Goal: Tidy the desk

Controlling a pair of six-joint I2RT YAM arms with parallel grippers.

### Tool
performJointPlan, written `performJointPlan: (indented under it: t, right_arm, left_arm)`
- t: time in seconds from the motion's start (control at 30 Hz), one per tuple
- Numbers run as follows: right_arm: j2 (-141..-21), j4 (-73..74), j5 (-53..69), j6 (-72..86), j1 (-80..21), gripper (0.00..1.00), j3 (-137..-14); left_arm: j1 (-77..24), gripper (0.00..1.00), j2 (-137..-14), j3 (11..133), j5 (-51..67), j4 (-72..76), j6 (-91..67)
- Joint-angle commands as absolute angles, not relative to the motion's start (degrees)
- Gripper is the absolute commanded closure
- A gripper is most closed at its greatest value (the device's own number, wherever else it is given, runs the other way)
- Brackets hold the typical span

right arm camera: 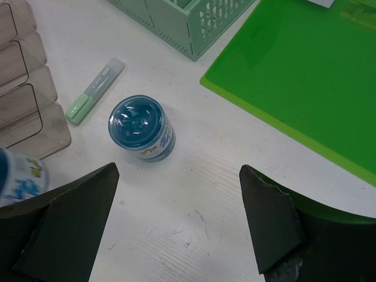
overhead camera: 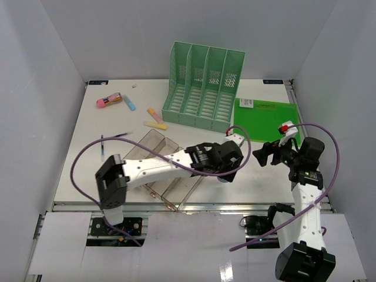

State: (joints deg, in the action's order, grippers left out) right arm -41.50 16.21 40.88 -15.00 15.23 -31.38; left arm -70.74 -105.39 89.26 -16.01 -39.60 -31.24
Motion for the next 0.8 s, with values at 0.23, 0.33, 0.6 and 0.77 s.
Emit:
performJointPlan:
  t: [0.23,0.33,0.6,0.77]
  right_arm:
    - [-41.04,15.47,42.66,-14.77,15.64,0.10,-32.81]
    - [-41.06,15.47,42.94,-14.87,15.66,0.10,-32.68]
    - [-41.51,15.41,43.33,-15.21,15.73,0.10,-32.55]
    - [-41.84,15.47,43.21,-15.29,15.73,0.10,-32.52]
  left_arm:
    - [-68.71,0.95,-76.95,72.76,-22.76,-44.19,-37.81]
    - [-65.83,0.95,-72.60,65.92,-22.64,-45.96,-39.53]
    - [-62.52,0.95,-67.88,57.41,-19.62,-43.87,-40.29]
    - [-62.49,0.95,-68.50,56.63,-18.13,-41.88,-39.66]
